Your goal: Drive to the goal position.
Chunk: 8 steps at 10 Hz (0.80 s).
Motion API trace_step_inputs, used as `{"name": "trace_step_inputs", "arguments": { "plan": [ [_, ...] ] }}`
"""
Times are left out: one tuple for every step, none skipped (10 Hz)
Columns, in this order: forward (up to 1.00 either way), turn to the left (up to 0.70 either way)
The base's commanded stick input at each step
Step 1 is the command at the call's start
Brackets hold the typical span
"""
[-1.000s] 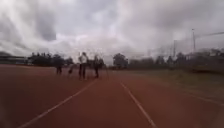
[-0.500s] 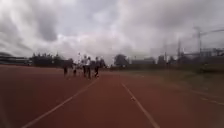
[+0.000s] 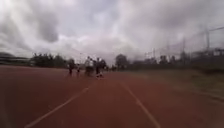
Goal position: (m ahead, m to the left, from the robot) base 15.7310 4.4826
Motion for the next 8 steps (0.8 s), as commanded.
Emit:
{"name": "trace_step_inputs", "arguments": {
  "plan": [
    [0.85,0.0],
    [0.85,0.0],
    [0.85,0.0],
    [0.85,0.0],
    [0.85,0.0],
    [0.85,0.0],
    [0.85,0.0],
    [0.85,0.0]
  ]
}}
